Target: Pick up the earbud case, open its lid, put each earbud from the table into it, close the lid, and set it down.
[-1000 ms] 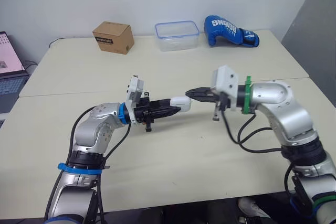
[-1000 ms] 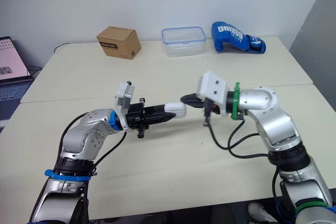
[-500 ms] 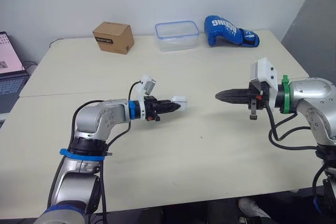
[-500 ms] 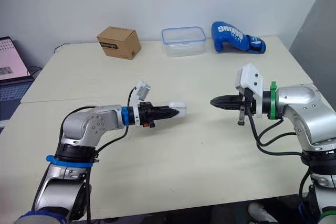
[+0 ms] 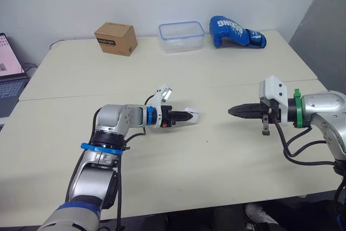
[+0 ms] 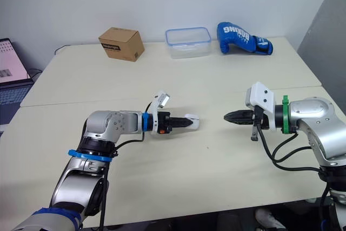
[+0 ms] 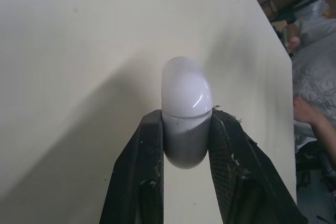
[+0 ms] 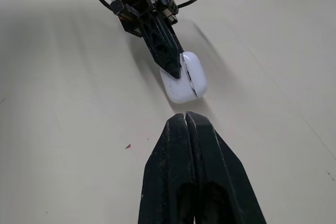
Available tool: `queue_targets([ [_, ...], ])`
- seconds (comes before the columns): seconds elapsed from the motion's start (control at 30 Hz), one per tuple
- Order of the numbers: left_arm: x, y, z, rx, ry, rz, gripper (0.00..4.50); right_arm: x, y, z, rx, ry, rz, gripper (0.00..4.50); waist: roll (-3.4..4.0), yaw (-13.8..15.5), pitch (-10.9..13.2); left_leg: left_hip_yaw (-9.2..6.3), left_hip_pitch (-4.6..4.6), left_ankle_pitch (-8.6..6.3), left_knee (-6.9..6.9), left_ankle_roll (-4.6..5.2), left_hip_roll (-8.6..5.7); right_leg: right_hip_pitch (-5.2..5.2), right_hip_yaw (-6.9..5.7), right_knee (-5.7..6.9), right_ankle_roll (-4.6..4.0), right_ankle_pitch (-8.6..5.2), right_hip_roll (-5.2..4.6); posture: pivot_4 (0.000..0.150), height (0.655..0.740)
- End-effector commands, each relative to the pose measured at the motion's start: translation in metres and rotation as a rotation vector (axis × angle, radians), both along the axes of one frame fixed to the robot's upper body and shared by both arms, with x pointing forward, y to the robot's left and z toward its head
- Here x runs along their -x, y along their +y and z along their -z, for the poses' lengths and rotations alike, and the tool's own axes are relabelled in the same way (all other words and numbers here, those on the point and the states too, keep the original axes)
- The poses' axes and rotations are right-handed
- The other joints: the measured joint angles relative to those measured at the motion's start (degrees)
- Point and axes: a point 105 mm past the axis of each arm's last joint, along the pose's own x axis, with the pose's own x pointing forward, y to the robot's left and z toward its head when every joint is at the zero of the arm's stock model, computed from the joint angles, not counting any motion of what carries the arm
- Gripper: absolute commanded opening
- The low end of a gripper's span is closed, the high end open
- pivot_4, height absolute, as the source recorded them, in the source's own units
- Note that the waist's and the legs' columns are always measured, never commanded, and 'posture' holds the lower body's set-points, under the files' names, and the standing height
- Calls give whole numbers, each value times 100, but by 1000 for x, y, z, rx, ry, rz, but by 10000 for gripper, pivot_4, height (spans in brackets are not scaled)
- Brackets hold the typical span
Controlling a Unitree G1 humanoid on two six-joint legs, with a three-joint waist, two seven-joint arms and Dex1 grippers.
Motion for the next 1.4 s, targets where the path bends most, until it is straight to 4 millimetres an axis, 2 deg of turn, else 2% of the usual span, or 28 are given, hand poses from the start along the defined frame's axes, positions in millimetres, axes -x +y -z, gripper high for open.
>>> queue_targets([
  [0.03, -7, -4, -10, 12, -50, -12, 8243, 4, -1, -6, 12, -33, -10, 215, 0, 1, 0, 0, 0, 0, 0, 0, 0, 0, 0, 0, 0, 0, 0, 1500, 7307],
  [0.53, -17, 3, -4, 18, -37, -82, 8243, 3, -1, -2, 19, -19, -7, 215, 0, 1, 0, 1, 0, 0, 2, 0, 0, 1, 0, 1, 0, 0, -1, 1500, 7307],
  [0.6, -20, 6, -3, -3, -52, -102, 15226, 4, -1, -2, 18, -17, -7, 0, 0, 1, 0, 1, 0, 0, 2, 0, 0, 1, 0, 3, 1, 0, -1, 1500, 7307],
  [0.63, -20, 6, -2, -11, -51, -99, 16974, 4, -1, -1, 18, -16, -7, 0, 0, 0, 0, 0, 0, 0, 3, 0, 0, 1, 0, 3, 0, 0, -1, 1500, 7307],
  [0.9, -16, 17, 4, -79, -40, -96, 41147, 4, 1, 0, 21, -10, -10, 0, 0, 0, 0, 1, 4, 0, 4, 0, 0, 4, 1, 7, 1, 0, -2, 1500, 7307],
  [1.17, 2, 64, 11, -263, -99, -114, 41147, 5, 2, 1, 14, -4, -23, 0, 1, -54, -1, 9, 8, 0, -3, -1, 4, -2, 7, 5, 1, 0, 0, 1500, 7307],
  [1.4, 26, 90, -6, -303, -290, -132, 41147, 14, 9, 0, -41, 1, -40, 0, 2, -20, -1, 5, 8, 0, -3, 0, 4, -1, 7, 5, 0, 0, 0, 1500, 7307],
])
